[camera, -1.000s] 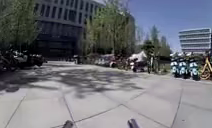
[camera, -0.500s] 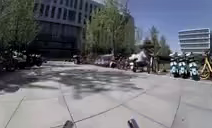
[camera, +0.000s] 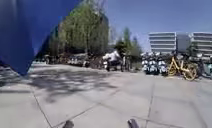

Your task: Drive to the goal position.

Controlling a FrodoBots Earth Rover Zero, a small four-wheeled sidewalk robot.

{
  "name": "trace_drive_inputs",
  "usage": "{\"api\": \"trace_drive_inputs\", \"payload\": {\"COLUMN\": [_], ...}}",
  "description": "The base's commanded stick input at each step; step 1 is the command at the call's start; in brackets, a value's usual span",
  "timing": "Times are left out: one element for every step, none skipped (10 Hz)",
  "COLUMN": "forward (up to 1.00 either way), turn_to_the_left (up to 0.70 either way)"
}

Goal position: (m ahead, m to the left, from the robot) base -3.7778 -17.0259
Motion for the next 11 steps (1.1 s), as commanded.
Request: {"api": "trace_drive_inputs", "payload": {"forward": [0.00,0.00,0.00,0.00,0.00,0.00,0.00,0.00,0.00,0.00,0.00], "turn_to_the_left": [-1.00,-1.00,-1.00,-1.00,-1.00,-1.00,-1.00,-1.00,-1.00,-1.00,-1.00]}}
